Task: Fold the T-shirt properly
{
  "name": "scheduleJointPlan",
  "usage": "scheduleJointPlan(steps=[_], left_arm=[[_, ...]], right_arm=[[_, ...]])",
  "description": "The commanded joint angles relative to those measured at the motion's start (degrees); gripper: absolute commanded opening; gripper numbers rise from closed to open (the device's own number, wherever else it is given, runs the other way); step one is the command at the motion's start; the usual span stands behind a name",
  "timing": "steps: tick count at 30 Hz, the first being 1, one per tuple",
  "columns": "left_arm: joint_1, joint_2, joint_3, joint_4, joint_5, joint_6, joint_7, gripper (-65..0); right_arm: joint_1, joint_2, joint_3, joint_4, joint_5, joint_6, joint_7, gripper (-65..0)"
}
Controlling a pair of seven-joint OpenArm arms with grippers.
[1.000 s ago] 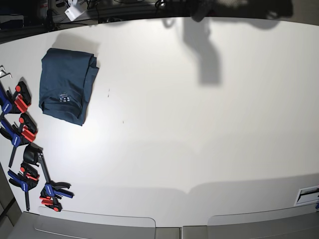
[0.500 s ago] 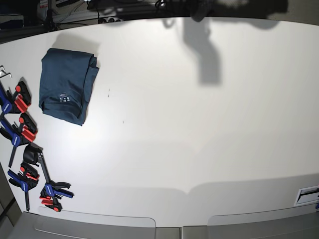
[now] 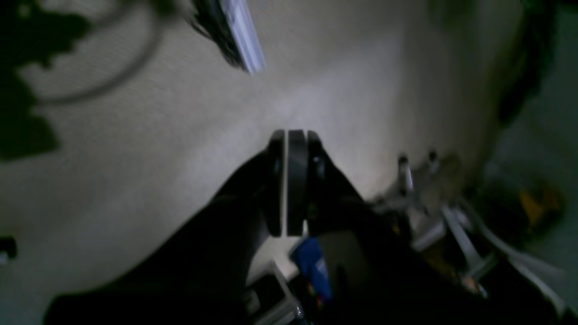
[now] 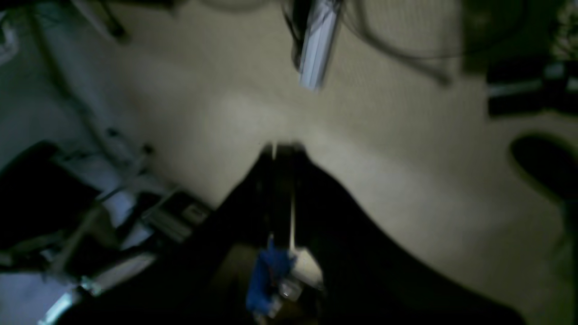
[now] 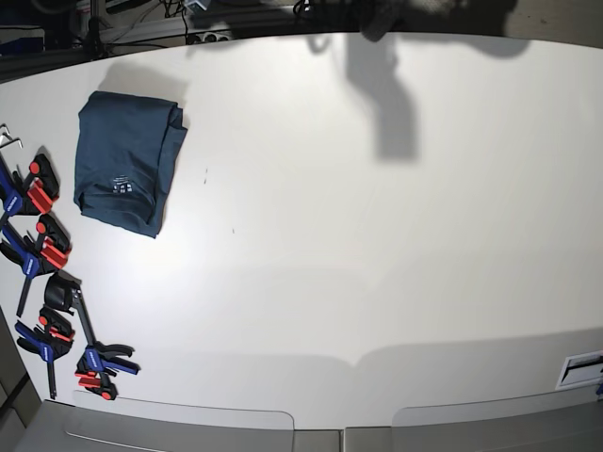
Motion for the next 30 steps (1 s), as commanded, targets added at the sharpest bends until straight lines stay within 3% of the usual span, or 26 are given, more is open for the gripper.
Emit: scheduleJointPlan(steps=[1,5,9,14,16,23,27,30], left_arm=[[-0.48,0.15,0.11,-2.16,1.01,-0.43,-1.90,-65.0],[-7.21,3.61,0.13,-13.84,4.96,-0.43,-6.64,-65.0],[-13.22,6.69,0.13,-23.89,4.90,-0.43,-7.02,-65.0],[-18.88,9.66,0.13,-31.56,4.94,-0.43,-10.16,-65.0],[-20.48,10.54,0.13,-33.46,7.06,-0.43,-12.83,-65.0],[-24.11,12.79,0.13,-39.12,24.15,-0.43,-28.00,-65.0],[-26.77,14.10,0.13,-43.21,25.27,12.70,-30.40,-65.0],[-28.96,14.95,0.13,-46.47,25.29,18.75,-34.49,-65.0]], right_arm=[[0.59,0.07,-1.11,-1.25,-1.03,0.65,0.35,-65.0],[4.68,-2.47,-6.51,-7.58,-6.25,0.65,2.89,-65.0],[7.63,-4.74,-11.50,-12.26,-11.45,0.65,7.78,-65.0],[10.34,-5.92,-13.09,-15.45,-15.67,0.65,12.44,-65.0],[11.23,-6.03,-13.09,-16.22,-16.65,-2.21,14.03,-65.0],[14.21,-6.93,-12.92,-21.57,-16.63,-14.62,17.90,-65.0],[16.48,-9.29,-12.92,-28.00,-16.65,-21.00,22.69,-65.0],[18.36,-11.80,-12.92,-33.22,-16.65,-25.81,26.82,-65.0]])
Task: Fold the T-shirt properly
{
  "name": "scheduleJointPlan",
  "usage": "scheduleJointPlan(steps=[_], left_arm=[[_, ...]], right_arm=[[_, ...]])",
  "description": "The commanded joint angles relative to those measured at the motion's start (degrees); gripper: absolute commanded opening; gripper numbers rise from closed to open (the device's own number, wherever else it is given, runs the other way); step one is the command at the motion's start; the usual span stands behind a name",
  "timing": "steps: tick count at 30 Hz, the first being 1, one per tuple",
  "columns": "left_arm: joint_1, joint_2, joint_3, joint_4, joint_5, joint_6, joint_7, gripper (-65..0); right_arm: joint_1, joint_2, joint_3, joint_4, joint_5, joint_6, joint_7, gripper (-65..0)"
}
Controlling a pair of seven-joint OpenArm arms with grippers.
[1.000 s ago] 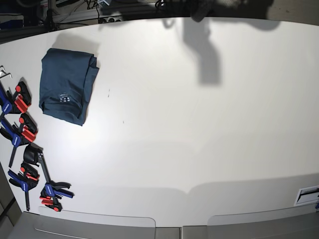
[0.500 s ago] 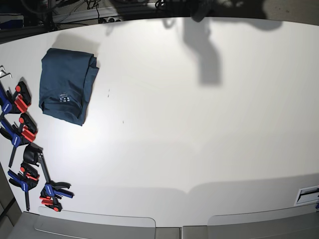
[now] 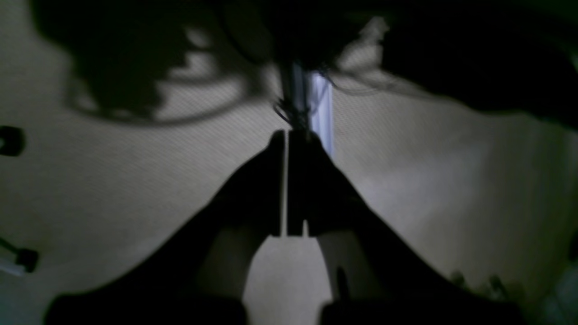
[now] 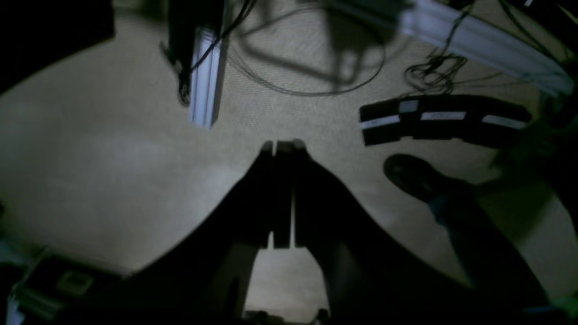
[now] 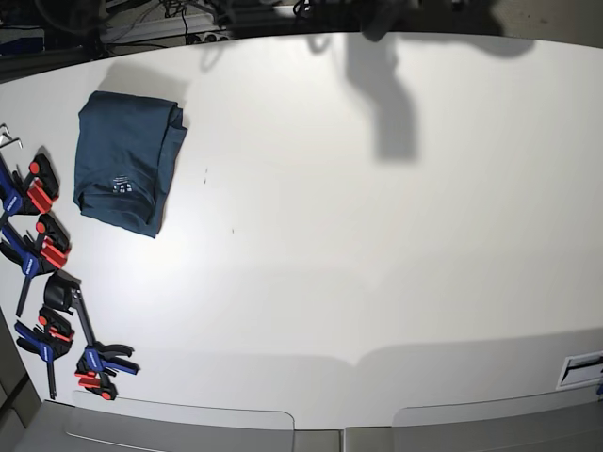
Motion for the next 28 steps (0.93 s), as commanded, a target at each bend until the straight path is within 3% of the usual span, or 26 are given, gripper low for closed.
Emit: scheduleJointPlan(steps=[1,8,11,13,18,21,28], left_arm=[[-0.15,-0.07,-0.15,-0.70,-0.04,0.61,-1.09,-65.0],[-4.04,3.34,-0.15,-5.22,-0.09,7.98,-2.62,-65.0],[-4.26,4.92,-0.15,-5.53,-0.13,10.01,-2.64,-65.0],[-4.20,5.79,-0.15,-5.53,-0.59,11.10,-2.64,-65.0],[-4.20,6.27,-0.15,-5.53,-6.25,11.04,-2.40,-65.0],[-4.20,6.25,-0.15,-5.53,-6.60,11.06,-2.40,-65.0],[-4.20,6.23,-0.15,-5.46,-8.13,11.06,-2.47,-65.0]], right_arm=[[0.46,-0.50,0.04,-1.29,-0.07,-0.81,0.98,-65.0],[4.87,-4.57,1.25,-7.50,4.09,-5.77,1.73,-65.0],[5.70,-5.03,6.29,-7.50,10.27,-6.99,1.62,-65.0],[5.86,-4.83,10.75,-7.50,10.29,-7.61,1.62,-65.0],[5.64,-3.39,20.22,-7.50,10.91,-7.72,1.64,-65.0],[5.66,-3.08,23.65,-7.50,11.61,-7.69,1.53,-65.0],[5.66,-3.91,24.92,-7.50,11.61,-7.69,1.60,-65.0]])
